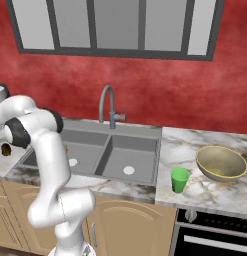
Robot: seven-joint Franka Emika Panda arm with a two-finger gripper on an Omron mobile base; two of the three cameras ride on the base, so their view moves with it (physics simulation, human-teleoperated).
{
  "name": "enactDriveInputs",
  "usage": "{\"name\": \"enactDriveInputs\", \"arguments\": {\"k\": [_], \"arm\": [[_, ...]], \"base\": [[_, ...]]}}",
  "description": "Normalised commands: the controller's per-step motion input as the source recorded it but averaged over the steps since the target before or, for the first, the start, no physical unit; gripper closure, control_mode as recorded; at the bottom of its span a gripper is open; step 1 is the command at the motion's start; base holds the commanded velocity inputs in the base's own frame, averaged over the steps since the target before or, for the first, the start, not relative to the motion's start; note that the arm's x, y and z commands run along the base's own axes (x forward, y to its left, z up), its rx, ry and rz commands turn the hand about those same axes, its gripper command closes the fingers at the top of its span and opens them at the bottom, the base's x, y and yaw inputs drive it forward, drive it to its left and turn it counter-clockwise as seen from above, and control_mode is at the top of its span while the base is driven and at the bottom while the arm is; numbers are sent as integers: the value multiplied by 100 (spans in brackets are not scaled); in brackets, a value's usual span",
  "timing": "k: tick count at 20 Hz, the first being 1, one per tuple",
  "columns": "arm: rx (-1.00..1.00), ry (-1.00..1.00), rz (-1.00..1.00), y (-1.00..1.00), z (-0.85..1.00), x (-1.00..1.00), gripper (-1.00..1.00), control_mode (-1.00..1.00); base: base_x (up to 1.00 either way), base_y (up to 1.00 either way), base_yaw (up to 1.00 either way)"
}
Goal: Remove the sweet potato and carrot from the sink. Then move the bowl and cup from the counter to the sink for washing.
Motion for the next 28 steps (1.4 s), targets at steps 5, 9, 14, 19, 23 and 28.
{"name": "enactDriveInputs", "arguments": {"k": [5,9,14,19,23,28], "arm": [[11,-7,-5,-44,17,-23,-100,-100],[14,-2,-7,-48,13,-23,-100,-100],[14,0,-11,-50,11,-17,-100,-100],[10,0,-18,-47,10,-7,-100,-100],[6,0,-22,-43,9,-1,-100,-100],[2,0,-25,-45,5,-1,-100,-100]], "base": [[0,0,0],[0,0,0],[0,0,0],[0,0,0],[0,0,0],[0,0,0]]}}
